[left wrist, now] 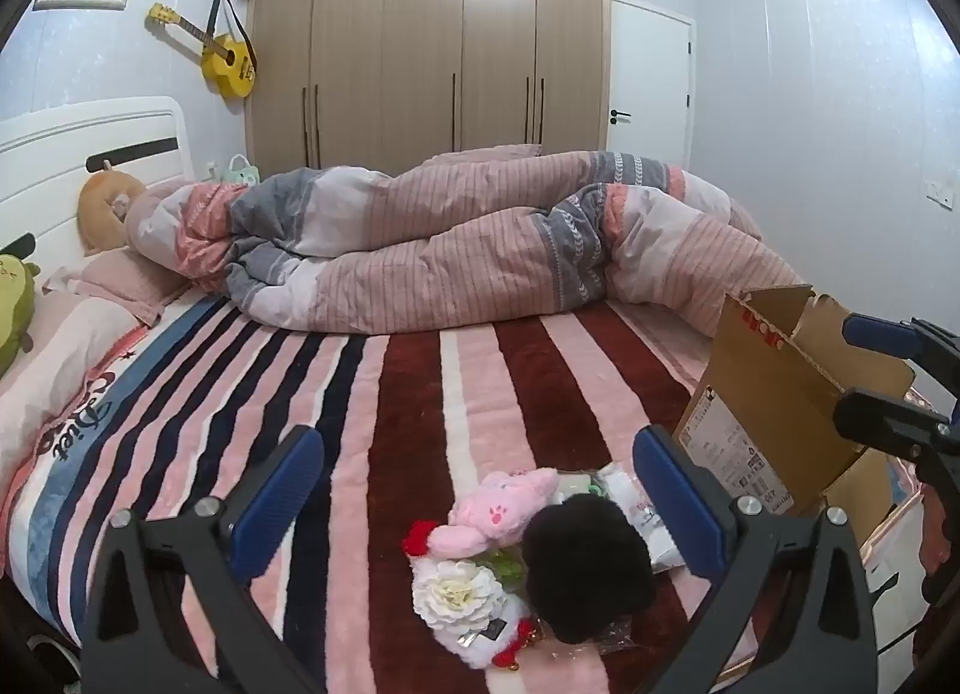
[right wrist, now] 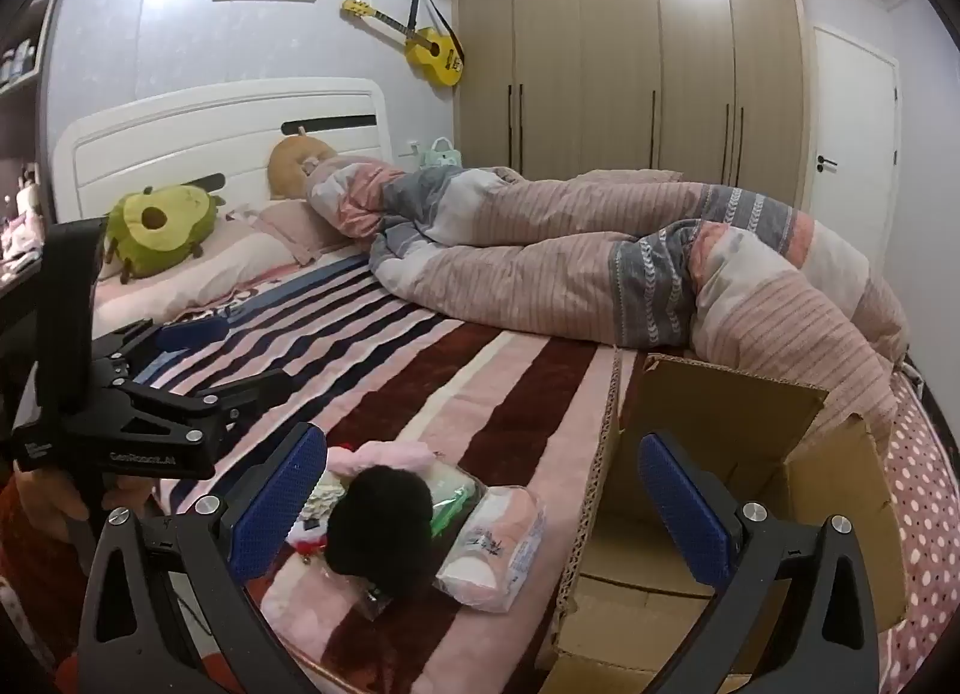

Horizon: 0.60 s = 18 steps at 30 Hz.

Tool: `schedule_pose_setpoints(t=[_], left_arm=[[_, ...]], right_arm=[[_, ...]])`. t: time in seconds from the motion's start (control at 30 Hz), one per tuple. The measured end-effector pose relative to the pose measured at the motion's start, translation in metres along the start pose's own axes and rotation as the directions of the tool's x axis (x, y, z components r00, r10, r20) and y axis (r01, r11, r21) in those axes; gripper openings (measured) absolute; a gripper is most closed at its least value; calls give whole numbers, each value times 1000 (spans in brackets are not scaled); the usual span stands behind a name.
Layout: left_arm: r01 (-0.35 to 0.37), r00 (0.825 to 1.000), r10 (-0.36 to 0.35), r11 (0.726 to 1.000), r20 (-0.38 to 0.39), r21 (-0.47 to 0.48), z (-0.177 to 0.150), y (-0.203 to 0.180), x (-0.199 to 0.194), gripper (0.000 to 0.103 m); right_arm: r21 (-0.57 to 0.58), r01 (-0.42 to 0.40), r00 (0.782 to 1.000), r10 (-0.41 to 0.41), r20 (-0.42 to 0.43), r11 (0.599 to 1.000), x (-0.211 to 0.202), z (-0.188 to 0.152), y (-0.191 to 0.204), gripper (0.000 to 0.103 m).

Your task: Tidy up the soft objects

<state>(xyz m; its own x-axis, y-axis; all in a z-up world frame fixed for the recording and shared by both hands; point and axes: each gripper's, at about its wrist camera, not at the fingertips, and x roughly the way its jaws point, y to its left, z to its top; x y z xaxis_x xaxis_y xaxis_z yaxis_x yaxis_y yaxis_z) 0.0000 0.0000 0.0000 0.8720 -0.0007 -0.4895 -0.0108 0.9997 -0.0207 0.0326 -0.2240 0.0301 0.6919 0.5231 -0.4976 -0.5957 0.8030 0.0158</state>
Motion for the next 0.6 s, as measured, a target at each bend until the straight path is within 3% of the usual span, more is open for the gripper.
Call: schedule_pose_setpoints(t=[0.6], left_arm=[[11, 1000, -11, 1000, -16, -5, 3, -3, 1, 103]], right_arm=[[12, -24, 1000, 24, -17, 1000, -5, -1, 0, 103]])
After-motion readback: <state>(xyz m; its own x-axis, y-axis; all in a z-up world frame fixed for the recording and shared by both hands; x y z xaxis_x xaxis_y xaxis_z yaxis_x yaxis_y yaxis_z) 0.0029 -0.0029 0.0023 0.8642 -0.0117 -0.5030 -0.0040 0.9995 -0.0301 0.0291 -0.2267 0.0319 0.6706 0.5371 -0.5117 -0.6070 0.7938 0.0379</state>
